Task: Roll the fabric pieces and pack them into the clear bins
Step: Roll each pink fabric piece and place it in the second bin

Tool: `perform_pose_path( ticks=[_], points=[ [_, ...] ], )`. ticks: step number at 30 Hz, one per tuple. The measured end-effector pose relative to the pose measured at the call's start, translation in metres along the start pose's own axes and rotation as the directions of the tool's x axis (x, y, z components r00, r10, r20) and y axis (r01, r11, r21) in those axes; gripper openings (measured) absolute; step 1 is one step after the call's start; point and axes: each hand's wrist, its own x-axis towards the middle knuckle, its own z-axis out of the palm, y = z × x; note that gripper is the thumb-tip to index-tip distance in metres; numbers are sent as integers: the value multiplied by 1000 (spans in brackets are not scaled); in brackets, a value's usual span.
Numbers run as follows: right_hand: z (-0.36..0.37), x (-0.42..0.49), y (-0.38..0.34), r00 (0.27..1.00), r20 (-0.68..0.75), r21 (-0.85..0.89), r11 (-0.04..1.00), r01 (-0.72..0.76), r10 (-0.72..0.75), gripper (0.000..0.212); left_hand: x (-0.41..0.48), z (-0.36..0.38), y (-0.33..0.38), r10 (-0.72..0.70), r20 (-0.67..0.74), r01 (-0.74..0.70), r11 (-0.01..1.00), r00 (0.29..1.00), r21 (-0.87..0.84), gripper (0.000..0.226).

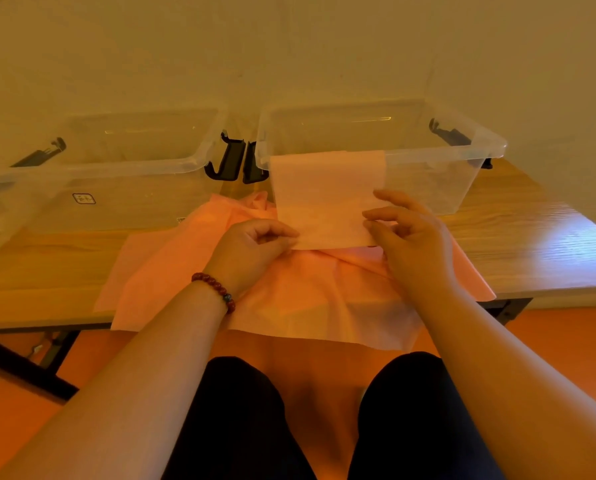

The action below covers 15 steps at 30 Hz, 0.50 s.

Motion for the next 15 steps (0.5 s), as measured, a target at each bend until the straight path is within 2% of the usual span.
perform_pose_path(
  ticks=[3, 5, 9, 11, 15],
  points=[
    [1, 0, -2, 998, 28, 41, 997, -63, 62, 27, 1, -2, -1, -7, -1, 7, 1000, 1000, -19, 13],
    [-1, 4, -6, 986, 80, 64, 986, -153, 148, 18, 2, -3, -2, 4, 8, -4, 1000, 1000, -20, 13],
    [-13, 12, -13, 925, 289, -130, 967, -218, 248, 19, 2, -2, -3, 33, 17, -34, 997, 999, 64, 21],
    [-15, 14, -15, 922, 282, -174, 959, -224, 266, 13, 2, -2, -3, 25, -11, -24, 998, 1000, 54, 19],
    [-14, 14, -14, 930, 228, -107, 957, -270, 288, 9, 0, -1, -1, 9, -34, -8, 999, 999, 36, 11]
  ],
)
